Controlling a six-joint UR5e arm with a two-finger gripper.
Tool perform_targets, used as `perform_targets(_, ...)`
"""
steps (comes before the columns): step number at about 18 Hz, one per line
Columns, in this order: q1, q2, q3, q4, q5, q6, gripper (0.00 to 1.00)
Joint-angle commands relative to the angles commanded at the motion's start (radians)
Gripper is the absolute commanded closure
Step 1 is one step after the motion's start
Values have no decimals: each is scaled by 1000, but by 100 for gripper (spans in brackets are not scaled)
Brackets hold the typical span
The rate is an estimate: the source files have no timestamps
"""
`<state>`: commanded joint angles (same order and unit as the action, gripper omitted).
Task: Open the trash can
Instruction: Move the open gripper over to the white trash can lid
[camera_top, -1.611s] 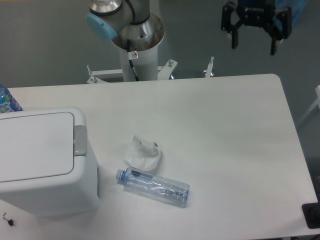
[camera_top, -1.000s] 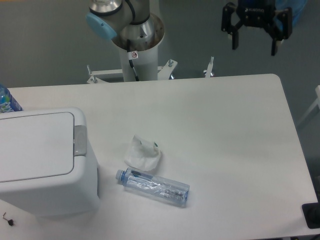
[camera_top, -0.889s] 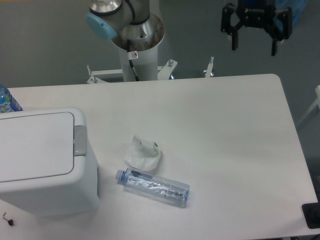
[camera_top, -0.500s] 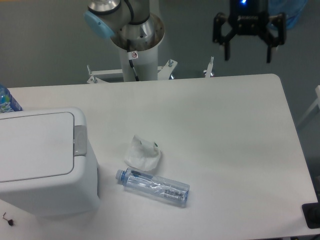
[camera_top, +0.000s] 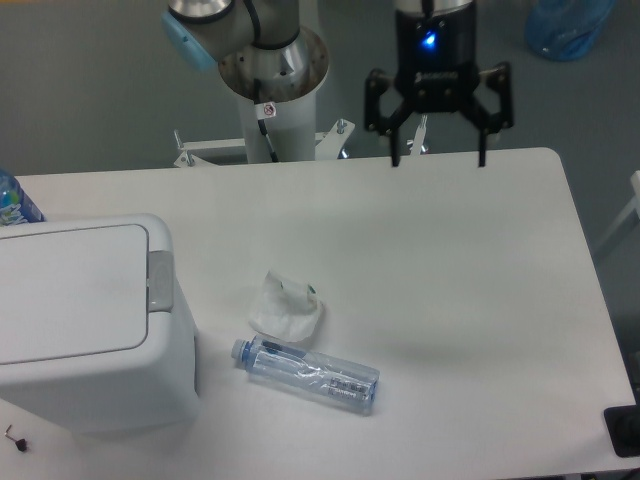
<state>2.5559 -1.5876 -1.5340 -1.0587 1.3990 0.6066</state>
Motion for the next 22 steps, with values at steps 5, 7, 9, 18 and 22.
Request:
perform_targets(5, -78, -38, 0, 74, 0, -211, 0)
perform_targets(7, -114, -52, 0, 74, 0, -223, 0)
perform_targets(9, -147, -67, 0, 74, 0, -226, 0)
perform_targets(18, -259, -110, 2, 104, -5, -516, 0)
perform_targets(22, -278, -124, 0, 105, -26, -565, 0)
